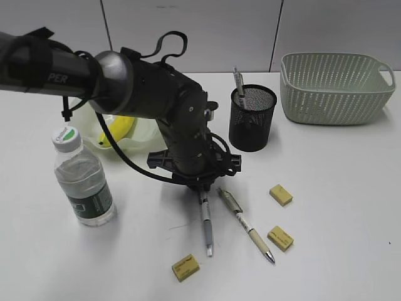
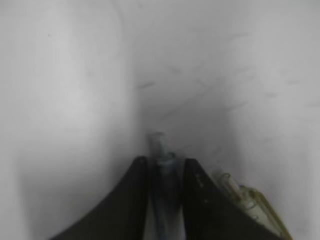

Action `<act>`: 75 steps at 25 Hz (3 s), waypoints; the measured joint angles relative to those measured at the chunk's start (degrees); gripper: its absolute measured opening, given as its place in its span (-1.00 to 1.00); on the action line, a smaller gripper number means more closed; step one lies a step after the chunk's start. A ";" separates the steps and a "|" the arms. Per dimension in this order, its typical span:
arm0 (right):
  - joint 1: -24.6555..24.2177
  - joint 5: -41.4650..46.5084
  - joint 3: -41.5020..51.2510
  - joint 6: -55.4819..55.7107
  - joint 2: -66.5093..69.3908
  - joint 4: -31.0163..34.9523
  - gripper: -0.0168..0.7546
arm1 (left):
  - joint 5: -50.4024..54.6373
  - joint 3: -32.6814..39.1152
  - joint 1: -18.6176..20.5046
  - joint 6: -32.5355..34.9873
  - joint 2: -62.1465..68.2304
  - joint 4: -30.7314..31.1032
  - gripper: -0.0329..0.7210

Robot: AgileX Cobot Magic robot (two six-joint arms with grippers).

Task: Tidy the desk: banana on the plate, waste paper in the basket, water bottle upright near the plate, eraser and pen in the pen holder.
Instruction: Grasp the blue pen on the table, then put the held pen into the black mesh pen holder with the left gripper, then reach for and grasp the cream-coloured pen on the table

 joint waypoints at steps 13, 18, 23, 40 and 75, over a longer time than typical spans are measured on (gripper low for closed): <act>0.00 0.00 0.00 0.00 0.00 0.00 -0.24 | -15.04 -3.36 0.00 -0.24 -6.36 4.24 -0.57; 0.00 0.00 0.00 0.00 0.00 0.00 -0.24 | -42.55 -3.93 0.30 -0.24 -13.16 19.25 -0.57; 0.00 0.00 0.00 0.00 0.00 0.00 -0.24 | -66.88 -3.96 2.60 7.21 -10.15 26.67 -0.57; 0.00 0.00 0.00 0.02 0.00 0.00 -0.24 | -74.56 -3.90 7.03 17.21 0.01 26.72 0.00; 0.00 -0.05 0.00 0.07 0.00 -0.14 -0.26 | 23.64 54.75 5.24 17.42 -119.25 7.96 0.33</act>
